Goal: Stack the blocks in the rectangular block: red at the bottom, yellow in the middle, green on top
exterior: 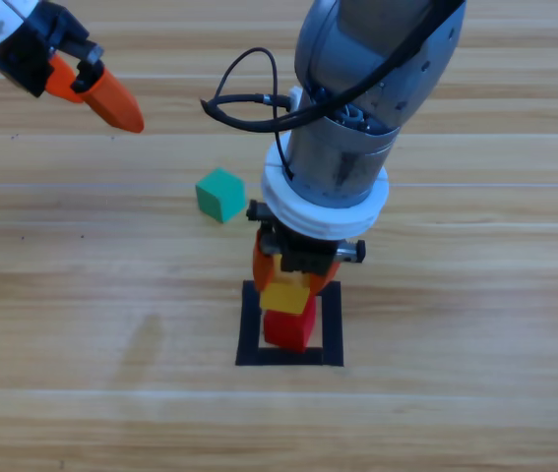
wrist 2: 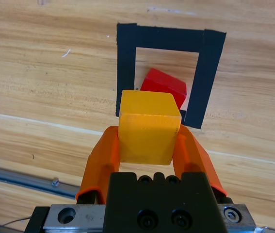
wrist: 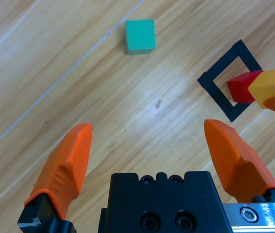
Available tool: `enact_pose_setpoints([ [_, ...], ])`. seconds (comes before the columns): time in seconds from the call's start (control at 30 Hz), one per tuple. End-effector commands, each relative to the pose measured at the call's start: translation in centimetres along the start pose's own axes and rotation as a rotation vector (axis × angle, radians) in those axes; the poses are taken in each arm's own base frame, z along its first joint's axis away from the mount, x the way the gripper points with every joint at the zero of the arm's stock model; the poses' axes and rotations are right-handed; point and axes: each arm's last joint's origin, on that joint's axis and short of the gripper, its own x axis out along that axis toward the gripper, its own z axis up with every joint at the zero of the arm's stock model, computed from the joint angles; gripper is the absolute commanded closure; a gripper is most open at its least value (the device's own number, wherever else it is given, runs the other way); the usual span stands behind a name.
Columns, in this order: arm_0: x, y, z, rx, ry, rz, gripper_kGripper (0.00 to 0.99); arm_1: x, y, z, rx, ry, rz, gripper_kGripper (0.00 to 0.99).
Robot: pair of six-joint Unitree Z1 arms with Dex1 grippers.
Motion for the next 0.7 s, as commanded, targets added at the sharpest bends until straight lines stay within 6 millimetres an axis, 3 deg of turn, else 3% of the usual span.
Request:
enact_pose_setpoints([
  [0.03,3.0,1.7,-0.6,-0.032,0.071,-0.05,0.0,3.6,0.1,-0.9,-0.028,0.03,-0.085,0.99],
  [0.3,4.7,2.3,-0.5,-0.04,0.105,-0.058,0.0,4.8,0.1,-0.9,-0.031,0.033,-0.102,0.99],
  [0.7,5.7,2.6,-0.7,-0.052,0.125,-0.069,0.0,5.7,0.2,-1.0,-0.043,0.039,-0.113,0.99],
])
